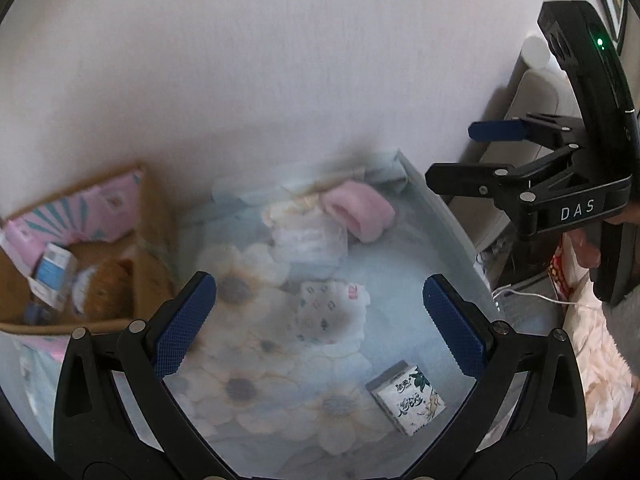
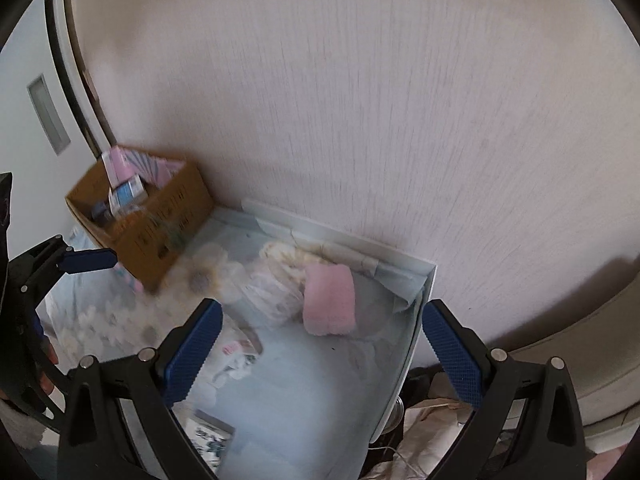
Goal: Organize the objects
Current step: 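Withdraw both tools from the cardboard box and move over the tray, then grasp the white patterned sock with the left tool while the right tool grasps the pink wristband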
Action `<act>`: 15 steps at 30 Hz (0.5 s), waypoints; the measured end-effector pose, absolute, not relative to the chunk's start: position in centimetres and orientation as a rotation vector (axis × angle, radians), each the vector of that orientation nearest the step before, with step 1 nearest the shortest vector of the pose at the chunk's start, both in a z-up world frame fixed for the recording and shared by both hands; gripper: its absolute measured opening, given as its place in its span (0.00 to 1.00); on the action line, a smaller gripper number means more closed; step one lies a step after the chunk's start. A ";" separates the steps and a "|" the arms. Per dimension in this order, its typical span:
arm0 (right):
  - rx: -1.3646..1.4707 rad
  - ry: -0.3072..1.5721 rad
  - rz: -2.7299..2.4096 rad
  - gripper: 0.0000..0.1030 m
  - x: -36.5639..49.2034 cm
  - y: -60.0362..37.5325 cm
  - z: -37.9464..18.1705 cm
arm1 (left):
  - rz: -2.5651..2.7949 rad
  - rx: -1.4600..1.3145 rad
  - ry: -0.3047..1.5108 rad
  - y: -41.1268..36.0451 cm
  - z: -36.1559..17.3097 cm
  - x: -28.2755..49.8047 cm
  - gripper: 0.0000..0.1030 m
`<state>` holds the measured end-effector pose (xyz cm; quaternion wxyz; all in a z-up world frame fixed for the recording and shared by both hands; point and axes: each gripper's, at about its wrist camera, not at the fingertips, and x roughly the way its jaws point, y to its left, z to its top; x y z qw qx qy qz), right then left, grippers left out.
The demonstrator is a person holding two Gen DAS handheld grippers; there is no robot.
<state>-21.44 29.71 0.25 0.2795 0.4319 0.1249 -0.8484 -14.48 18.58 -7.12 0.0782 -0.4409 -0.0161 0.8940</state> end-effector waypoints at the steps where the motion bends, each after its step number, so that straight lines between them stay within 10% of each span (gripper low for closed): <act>1: 1.166 0.343 -2.264 0.97 -21.7 29.7 -0.4 | 2.669 -1.336 -0.057 18.8 -7.8 -14.7 1.00; 15: 1.262 0.479 -2.172 0.96 -24.6 28.1 -7.8 | 2.614 -1.523 -0.080 20.2 -14.4 -16.9 1.00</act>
